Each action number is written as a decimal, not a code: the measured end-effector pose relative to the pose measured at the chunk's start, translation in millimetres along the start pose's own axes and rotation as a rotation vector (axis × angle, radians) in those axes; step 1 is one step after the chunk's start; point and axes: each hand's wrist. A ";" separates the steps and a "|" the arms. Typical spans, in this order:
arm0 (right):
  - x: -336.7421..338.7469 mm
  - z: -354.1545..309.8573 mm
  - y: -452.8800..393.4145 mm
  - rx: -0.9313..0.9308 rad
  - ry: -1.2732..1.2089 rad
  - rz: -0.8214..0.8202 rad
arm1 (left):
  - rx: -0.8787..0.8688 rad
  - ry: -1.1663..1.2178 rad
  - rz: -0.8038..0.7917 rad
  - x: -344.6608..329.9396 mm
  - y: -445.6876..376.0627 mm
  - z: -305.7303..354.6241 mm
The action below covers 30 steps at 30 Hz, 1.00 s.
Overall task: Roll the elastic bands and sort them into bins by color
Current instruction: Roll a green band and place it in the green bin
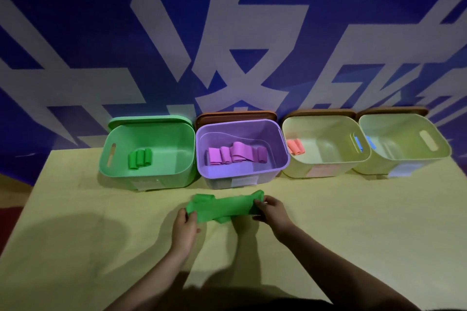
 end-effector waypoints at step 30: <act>171.6 -85.4 139.9 0.552 -0.084 0.110 | -0.201 0.593 -0.083 -123.0 83.5 211.4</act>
Point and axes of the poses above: each hand's wrist, its own y-axis away from the middle knuckle, its own x-axis out of the back of the hand, z = x × y, and after that the axes turned 9 degrees about -z, right-handed
